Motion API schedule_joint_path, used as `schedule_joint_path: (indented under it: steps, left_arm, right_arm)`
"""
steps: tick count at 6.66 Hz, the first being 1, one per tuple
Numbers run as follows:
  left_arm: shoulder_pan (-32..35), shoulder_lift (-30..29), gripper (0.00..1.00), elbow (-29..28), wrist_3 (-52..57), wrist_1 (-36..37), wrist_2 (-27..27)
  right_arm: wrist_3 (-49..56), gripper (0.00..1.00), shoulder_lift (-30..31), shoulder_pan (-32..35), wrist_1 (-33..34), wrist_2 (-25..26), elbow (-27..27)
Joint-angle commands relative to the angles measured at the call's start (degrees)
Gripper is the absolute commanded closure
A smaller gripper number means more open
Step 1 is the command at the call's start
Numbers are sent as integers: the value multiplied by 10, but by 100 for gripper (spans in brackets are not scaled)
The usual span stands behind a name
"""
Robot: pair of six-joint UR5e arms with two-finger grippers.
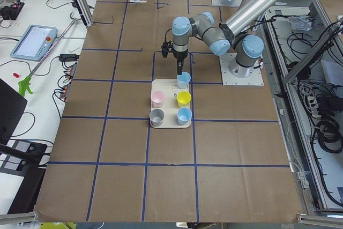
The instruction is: Transfer IKEA cup to right arm and place on rack
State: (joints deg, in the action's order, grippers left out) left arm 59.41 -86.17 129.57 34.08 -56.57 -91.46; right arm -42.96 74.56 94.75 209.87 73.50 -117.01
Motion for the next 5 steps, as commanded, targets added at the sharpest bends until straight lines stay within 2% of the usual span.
schedule_joint_path:
  steps: [1, 3, 4, 5]
  left_arm:
    - [-11, -24, 1, 13, 1, 33, -14]
    - [-12, -22, 4, 16, -2, 25, -18]
    - [-13, -19, 20, 15, -2, 10, -19]
    - [-14, -11, 54, 15, -2, -2, -19]
  right_arm:
    - [-183, 0, 4, 19, 0, -5, -22]
    - [-418, 0, 2, 26, 2, -46, -22]
    - [-489, 0, 2, 26, 13, -44, -22]
    - [-491, 0, 1, 28, 12, -37, -22]
